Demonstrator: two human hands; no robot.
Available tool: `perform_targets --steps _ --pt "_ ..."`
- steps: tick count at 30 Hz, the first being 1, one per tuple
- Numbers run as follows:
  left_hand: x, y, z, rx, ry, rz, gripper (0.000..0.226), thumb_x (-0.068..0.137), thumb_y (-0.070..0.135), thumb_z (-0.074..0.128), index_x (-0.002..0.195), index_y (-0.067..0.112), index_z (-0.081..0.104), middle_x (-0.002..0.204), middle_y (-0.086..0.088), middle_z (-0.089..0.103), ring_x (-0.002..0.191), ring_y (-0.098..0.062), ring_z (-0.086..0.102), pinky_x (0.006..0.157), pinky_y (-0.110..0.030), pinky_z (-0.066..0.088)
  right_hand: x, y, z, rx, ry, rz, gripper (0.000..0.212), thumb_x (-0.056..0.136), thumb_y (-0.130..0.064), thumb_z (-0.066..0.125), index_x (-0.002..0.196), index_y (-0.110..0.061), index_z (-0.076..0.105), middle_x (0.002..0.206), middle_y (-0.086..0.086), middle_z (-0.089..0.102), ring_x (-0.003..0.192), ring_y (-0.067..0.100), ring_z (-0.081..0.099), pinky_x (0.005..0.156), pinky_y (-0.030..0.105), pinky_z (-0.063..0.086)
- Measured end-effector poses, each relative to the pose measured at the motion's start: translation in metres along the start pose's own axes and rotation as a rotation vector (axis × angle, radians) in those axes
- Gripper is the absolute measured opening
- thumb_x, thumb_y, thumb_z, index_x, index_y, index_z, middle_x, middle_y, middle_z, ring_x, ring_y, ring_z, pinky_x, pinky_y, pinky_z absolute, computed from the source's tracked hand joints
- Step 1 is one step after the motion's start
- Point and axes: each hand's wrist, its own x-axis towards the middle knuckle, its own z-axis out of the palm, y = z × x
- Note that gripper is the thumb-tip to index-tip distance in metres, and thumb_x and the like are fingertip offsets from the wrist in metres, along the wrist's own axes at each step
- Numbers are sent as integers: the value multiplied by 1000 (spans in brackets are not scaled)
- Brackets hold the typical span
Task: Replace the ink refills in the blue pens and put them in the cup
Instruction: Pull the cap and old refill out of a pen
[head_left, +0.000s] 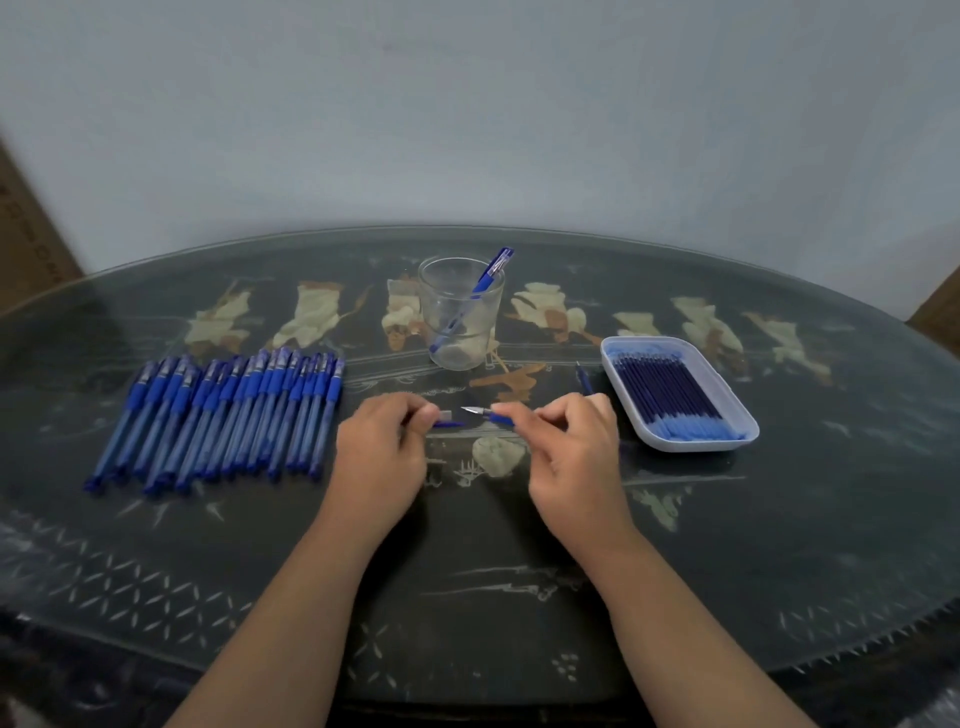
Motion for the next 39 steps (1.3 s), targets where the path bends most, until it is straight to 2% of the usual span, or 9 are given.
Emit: perform_targets --steps 3,5,8,16,20,23,29,35,39 --pt "-2 -3 5 46 14 52 6 93 23 61 92 27 65 88 20 59 94 -5 54 91 -36 43 0 0 1 -4 -5 38 47 85 5 58 116 -28 72 80 -2 47 82 19 41 75 32 40" --pt "-3 -3 5 114 -15 83 10 91 25 64 94 34 62 95 21 60 103 -4 53 98 -34 32 0 1 -1 -11 -4 57 49 83 7 64 116 -29 72 82 -2 48 82 19 42 75 32 39" --pt "-4 -2 4 212 -72 93 16 89 28 67 95 40 60 100 24 58 109 -1 49 95 -26 19 1 3 0 5 2 69 44 86 1 67 116 -31 71 84 -4 49 83 18 43 77 32 38" --pt "-3 -5 7 226 -77 102 13 85 34 70 94 41 63 104 27 56 115 -1 47 98 -26 17 1 6 1 81 -76 80 35 91 -10 62 115 -34 70 87 -10 52 86 12 44 83 36 44" --pt "-1 -5 4 -9 -47 118 30 81 34 74 107 43 62 109 29 60 116 1 52 110 -39 32 1 5 2 131 -111 57 32 91 -11 61 114 -31 71 91 -7 54 89 14 46 84 32 44" --pt "-1 -1 1 -164 -61 140 33 80 24 76 104 42 64 103 27 65 109 4 57 103 -42 44 1 2 2 158 -131 -3 32 90 -9 62 113 -28 72 91 -7 54 88 18 49 81 34 45" --pt "1 -4 4 -100 -51 156 29 80 26 74 85 50 59 89 25 65 96 1 60 96 -50 44 1 -1 1 150 -146 -68 37 88 -1 65 114 -26 72 92 -6 54 88 17 48 80 38 45" --pt "-2 -4 8 64 -25 183 14 88 28 67 85 40 59 84 26 58 91 1 55 90 -28 23 0 -2 1 116 -155 -88 41 85 4 66 114 -25 72 91 -4 52 87 17 46 78 39 45" --pt "-1 -4 7 83 -48 168 19 89 53 43 85 40 57 84 27 55 91 0 52 87 -25 19 1 -2 2 111 -137 -101 41 86 4 66 114 -25 72 92 -3 53 87 18 46 78 38 45"
